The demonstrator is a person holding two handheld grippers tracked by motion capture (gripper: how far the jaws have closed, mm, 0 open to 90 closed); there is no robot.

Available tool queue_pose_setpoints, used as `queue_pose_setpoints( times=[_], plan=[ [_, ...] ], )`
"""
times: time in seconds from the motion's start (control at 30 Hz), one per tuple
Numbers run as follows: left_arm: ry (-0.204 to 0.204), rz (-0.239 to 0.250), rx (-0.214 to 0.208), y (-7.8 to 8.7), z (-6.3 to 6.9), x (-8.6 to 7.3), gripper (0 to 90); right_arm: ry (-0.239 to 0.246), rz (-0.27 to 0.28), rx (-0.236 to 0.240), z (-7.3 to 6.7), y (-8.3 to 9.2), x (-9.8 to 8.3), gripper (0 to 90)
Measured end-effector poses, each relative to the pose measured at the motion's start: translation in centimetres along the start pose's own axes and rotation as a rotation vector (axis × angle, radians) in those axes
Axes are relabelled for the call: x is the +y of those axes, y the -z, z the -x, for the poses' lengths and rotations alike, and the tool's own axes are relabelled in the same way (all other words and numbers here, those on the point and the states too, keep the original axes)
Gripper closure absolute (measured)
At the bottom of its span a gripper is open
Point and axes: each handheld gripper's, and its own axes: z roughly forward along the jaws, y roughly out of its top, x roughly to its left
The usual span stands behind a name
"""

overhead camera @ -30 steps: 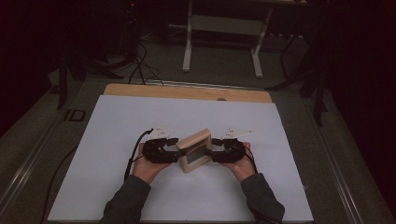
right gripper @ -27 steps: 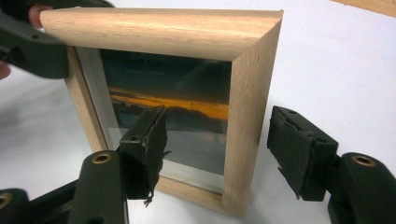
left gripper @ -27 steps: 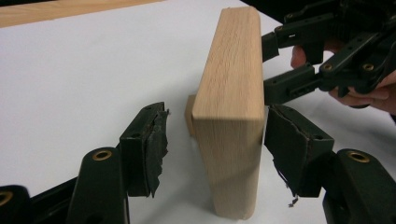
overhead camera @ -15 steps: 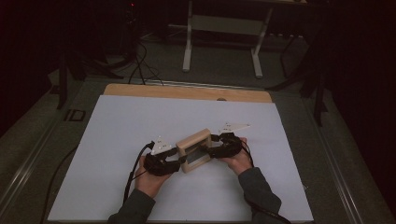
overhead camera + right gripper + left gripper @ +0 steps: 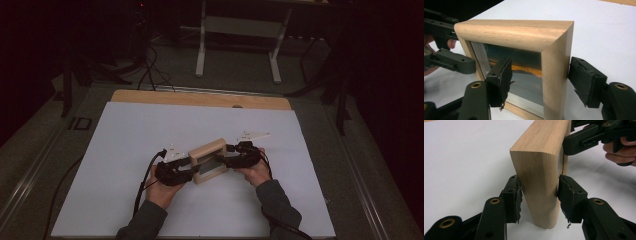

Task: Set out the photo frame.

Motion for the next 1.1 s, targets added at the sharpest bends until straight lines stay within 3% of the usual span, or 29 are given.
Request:
queue_pose_setpoints(
  times=[0.27, 0.57, 0.83, 1.1],
  plan=[
    [0.011, -0.007, -0.011, 0.0, -1.2, 0.4, 57.5, -0.01, 0.006, -0.001, -0.4, 0.2, -0.3, 38.3],
    [-0.033, -0.026, -0.02, -0.1, -1.9, 0.9, 58.1, -0.011, -0.007, -0.007, -0.8, 0.0, -0.7, 40.2],
    [-0.015, -0.02, -0.047, -0.5, -2.9, 1.1, 58.0, -0.024, -0.009, -0.028, -0.9, 0.0, -0.8, 43.7],
    [-0.023, -0.023, -0.092, -0.9, -3.9, 1.5, 57.1, -0.042, 0.004, -0.046, -0.8, 0.2, -1.1, 50.0]
  ],
)
